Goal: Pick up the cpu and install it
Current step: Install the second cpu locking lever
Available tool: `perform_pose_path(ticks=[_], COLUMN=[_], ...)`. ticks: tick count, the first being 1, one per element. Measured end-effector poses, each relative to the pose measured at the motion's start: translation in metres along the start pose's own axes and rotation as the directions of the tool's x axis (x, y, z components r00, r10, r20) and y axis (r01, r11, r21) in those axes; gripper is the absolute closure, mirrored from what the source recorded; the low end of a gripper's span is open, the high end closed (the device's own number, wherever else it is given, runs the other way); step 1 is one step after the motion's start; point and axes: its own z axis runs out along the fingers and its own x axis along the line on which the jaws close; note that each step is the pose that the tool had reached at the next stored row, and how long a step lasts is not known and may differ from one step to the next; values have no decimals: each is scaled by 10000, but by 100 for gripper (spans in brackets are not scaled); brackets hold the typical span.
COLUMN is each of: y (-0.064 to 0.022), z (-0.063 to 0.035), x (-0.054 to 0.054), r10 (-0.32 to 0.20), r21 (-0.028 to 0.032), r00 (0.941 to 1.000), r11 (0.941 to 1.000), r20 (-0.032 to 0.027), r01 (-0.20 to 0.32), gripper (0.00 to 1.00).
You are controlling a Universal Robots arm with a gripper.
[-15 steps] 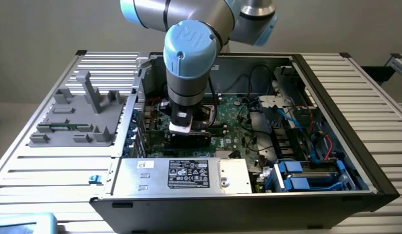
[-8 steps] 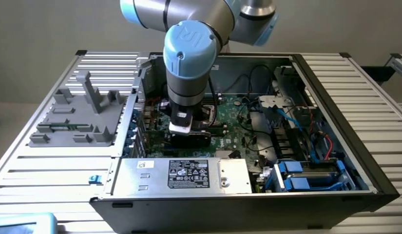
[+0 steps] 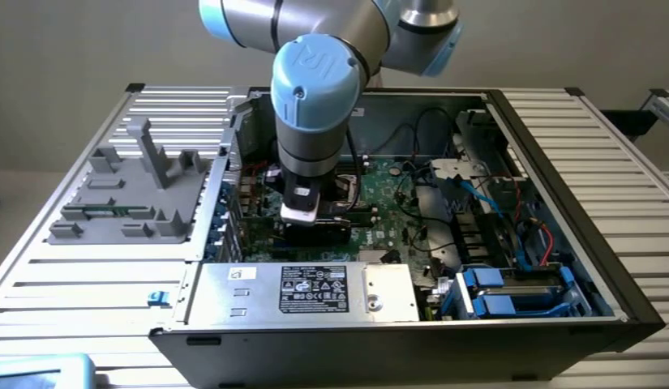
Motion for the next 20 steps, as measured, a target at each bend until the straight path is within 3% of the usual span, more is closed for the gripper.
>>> perform_pose_path(ticks=[12,15,20], y=[12,-15,-95], z=[-44,-118,-330], x=[-6,-14,-40], r10=[0,0,0], r21=[5,6,5], r00=[10000,10000,10000], r11=[10000,10000,10000], r20=[0,0,1], r01=[0,0,0], gripper=[89,89,89])
